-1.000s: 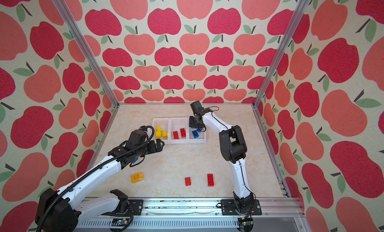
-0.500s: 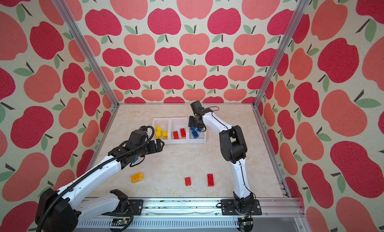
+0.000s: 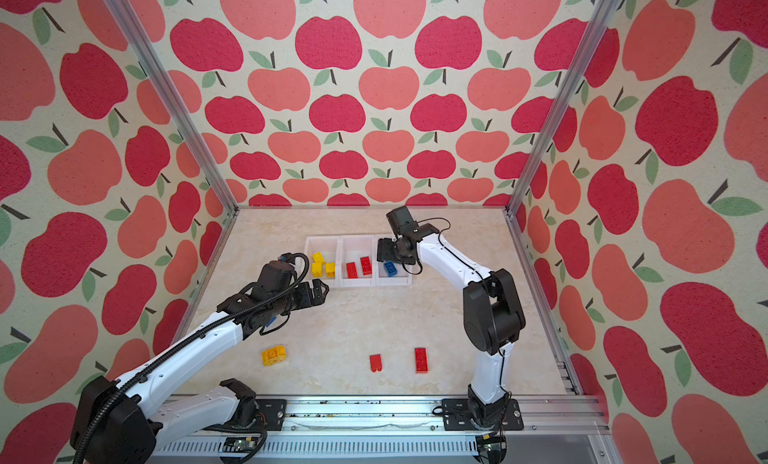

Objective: Sort the legos into containers by color
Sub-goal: 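Move the right gripper down to a red brick on the table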

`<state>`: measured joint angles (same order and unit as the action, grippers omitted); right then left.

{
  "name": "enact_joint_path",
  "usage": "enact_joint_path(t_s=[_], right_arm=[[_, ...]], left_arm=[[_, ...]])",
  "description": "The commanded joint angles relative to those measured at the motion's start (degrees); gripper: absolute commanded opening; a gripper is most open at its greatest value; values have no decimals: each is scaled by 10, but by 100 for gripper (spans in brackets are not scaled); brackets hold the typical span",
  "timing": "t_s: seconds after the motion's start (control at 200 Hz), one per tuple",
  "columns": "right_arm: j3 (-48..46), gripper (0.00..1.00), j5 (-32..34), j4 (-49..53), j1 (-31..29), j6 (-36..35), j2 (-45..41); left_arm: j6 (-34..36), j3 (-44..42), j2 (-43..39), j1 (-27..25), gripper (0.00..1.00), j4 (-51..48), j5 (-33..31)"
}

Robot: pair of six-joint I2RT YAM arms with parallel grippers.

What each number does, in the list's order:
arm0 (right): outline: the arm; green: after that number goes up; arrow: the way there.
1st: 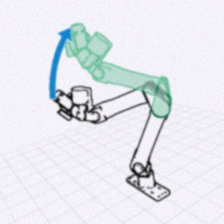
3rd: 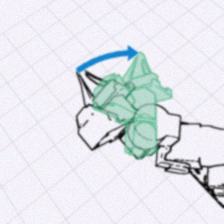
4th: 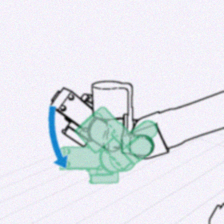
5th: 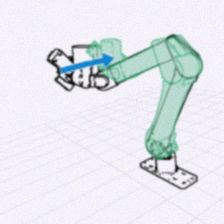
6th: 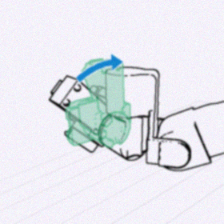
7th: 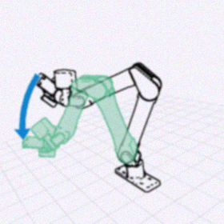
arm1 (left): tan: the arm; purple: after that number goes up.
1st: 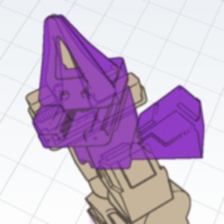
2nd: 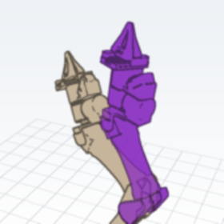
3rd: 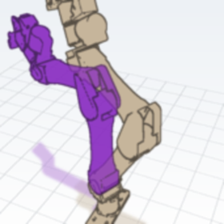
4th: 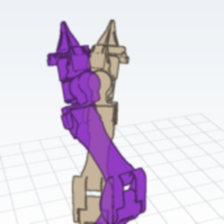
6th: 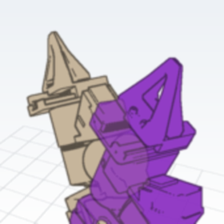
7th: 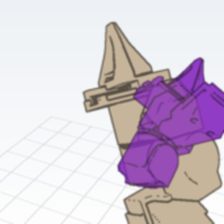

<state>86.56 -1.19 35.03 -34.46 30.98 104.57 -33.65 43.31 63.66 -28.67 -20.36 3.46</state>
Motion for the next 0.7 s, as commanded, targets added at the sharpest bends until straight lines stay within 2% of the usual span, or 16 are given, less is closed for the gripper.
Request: enact_joint_path(t_s=[0.0,0.45,0.695], right_arm=[[-50,79,-8,23,-14,8,-45],[-272,83,26,69,-66,77,-233],[-368,83,36,95,-94,119,-300]], left_arm=[[-5,1,12,4,100,12,2],[-1,13,44,7,100,33,16],[-1,9,50,7,100,38,19]])
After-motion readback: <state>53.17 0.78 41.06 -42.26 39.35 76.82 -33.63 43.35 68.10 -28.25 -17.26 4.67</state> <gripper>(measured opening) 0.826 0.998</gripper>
